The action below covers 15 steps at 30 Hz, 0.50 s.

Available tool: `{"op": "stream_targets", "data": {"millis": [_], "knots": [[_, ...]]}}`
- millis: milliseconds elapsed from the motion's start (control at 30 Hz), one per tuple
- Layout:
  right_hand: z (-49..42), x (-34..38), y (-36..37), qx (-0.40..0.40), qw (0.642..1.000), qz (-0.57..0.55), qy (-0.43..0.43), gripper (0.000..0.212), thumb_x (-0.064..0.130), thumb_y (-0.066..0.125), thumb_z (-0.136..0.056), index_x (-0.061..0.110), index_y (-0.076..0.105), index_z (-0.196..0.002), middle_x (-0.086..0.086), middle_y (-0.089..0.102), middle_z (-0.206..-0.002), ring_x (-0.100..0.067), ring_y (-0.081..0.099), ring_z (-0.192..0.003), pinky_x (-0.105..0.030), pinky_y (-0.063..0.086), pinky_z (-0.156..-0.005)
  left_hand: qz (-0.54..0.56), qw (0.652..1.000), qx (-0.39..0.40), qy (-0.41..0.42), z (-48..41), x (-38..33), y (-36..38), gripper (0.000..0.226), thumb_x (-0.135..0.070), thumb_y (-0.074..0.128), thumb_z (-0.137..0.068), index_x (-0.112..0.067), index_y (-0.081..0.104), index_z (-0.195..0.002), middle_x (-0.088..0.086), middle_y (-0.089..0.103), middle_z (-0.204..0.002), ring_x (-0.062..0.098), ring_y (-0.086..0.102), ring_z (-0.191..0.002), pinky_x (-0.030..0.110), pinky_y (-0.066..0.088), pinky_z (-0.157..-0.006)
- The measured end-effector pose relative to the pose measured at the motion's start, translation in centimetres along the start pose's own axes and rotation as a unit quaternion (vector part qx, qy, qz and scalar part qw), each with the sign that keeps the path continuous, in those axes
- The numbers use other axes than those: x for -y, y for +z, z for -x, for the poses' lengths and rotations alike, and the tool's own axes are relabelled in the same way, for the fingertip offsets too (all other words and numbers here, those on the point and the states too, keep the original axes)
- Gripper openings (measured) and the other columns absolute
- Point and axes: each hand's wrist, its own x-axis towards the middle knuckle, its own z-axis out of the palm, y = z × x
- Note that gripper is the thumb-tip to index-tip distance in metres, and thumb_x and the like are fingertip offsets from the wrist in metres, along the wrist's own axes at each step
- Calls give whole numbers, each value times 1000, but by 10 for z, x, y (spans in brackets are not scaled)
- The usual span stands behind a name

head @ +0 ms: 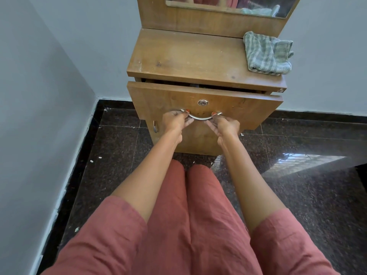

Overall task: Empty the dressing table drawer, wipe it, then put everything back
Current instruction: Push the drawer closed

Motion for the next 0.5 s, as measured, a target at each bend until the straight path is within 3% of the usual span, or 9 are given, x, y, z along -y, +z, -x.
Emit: {"op": "stream_targets", "data": {"millis": [200,300,367,500], "knots": [[-11,3,6,2,1000,0,0,14,-4,60,-84,-8,55,-96,-15,59,-78,-22,63,-75,-20,57,-53,2,1000,1,-4,-11,-6,5,22,2,60,-85,-6,54,-65,6,61,-71,3,61,-40,24,57,-74],[-16,4,8,-5,1000,-1,-3,15,-4,61,-84,-10,56,-96,-16,60,-78,-24,64,-77,-20,57,-52,6,1000,3,-8,-15,-9,7,22,2,59,-85,-5,53,-66,7,61,-72,9,62,-52,22,57,-69],[-18,5,10,-3,1000,-4,-4,6,-4,60,-84,-7,55,-86,-15,59,-75,-21,62,-71,-21,57,-53,6,1000,2,-8,-18,-10,9,22,3,59,-85,-4,53,-65,7,61,-72,12,62,-58,21,56,-66],[-26,6,13,-14,1000,-6,-13,17,-4,61,-83,1,50,-72,-15,58,-74,-21,61,-69,-22,57,-53,13,1000,-3,-9,-22,-13,12,24,4,59,-85,-5,52,-64,8,59,-71,14,61,-60,20,56,-62]]}}
